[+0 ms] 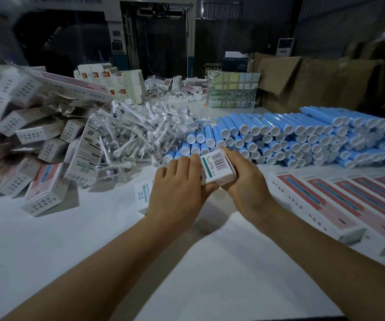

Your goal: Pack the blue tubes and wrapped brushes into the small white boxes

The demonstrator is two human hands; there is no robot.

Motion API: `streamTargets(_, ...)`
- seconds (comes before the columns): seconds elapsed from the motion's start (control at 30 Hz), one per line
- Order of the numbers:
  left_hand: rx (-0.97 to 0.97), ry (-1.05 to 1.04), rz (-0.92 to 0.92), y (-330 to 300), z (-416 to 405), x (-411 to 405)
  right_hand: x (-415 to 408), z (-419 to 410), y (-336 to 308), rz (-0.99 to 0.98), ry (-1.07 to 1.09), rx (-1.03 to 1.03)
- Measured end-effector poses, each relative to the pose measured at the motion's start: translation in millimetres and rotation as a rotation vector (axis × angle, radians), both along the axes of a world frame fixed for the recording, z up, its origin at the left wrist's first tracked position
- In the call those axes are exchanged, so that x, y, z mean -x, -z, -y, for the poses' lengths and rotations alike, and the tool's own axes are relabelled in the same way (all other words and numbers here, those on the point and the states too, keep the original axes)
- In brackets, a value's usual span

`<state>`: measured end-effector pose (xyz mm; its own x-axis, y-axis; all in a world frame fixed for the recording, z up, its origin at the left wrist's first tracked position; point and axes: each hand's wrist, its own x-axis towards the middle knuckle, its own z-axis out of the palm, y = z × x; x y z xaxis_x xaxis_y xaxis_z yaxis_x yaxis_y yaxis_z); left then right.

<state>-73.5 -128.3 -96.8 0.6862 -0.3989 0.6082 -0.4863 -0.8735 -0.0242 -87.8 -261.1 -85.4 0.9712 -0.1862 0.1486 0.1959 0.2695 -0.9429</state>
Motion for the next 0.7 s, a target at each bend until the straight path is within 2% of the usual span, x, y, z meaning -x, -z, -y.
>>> streamTargets(0.03,-0.002,-0.003,0.001,0,-1,-1,-1,1,-1,-0.018,-0.023,-0.057)
streamTargets(0.37,0.015,0.040,0.058,3,-7,-9,1,2,-3,0.004,-0.081,-0.138)
streamTargets(0.7,-0.115,0.057,0.163,5,-12,-11,0,8,0,-0.103,-0.106,-0.228)
